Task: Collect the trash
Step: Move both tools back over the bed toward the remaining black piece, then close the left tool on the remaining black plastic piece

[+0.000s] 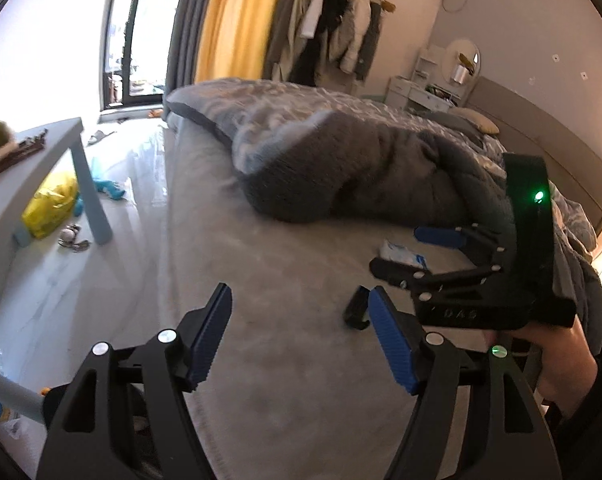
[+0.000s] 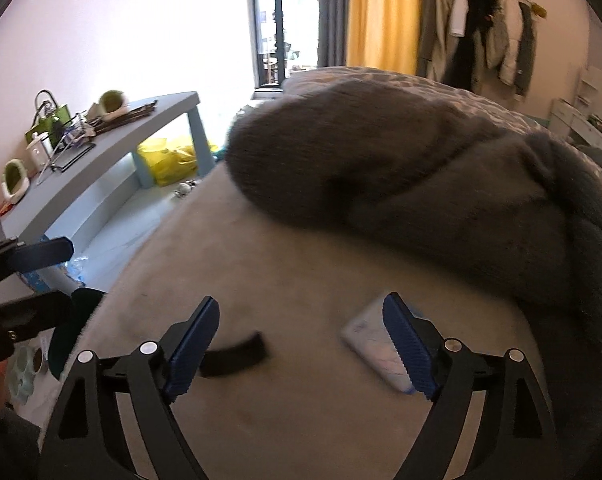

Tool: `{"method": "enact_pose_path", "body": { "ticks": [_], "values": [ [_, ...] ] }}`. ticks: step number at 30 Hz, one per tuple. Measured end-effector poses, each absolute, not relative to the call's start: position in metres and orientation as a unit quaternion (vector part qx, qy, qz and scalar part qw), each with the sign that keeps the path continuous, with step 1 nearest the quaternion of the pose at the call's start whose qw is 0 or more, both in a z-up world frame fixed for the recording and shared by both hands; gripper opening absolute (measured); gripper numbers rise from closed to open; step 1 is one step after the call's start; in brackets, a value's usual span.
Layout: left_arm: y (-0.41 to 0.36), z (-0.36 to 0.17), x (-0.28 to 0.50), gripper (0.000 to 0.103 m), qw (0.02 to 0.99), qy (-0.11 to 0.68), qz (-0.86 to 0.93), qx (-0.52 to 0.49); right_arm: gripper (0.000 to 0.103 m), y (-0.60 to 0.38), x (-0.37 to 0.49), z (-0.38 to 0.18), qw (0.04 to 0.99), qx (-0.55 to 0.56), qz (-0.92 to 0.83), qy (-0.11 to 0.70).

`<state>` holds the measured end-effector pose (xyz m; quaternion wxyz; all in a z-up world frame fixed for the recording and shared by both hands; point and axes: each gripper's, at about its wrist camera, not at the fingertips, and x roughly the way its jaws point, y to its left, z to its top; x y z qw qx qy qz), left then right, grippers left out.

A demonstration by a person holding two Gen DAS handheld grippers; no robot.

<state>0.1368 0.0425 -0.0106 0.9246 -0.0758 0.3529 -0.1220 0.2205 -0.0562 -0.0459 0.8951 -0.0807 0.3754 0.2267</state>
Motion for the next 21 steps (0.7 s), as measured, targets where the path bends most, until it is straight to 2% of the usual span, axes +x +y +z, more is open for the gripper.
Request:
{"method": "enact_pose_path", "body": {
  "ticks": [13,21],
  "values": [
    [-0.008,-0.049,0.169,0.072,0.908,0.386,-0.152,-0.057,0.091,-0.112,0.231,-0.063,0.893,-0.068,0.204,0.394],
    [-0.029,-0.068,0.183,0.064,0.900,0.408,-0.151,-0.039,0.091,-0.129,0.230,-0.078,0.885,-0.068,0.206,0.412]
  ]
}}
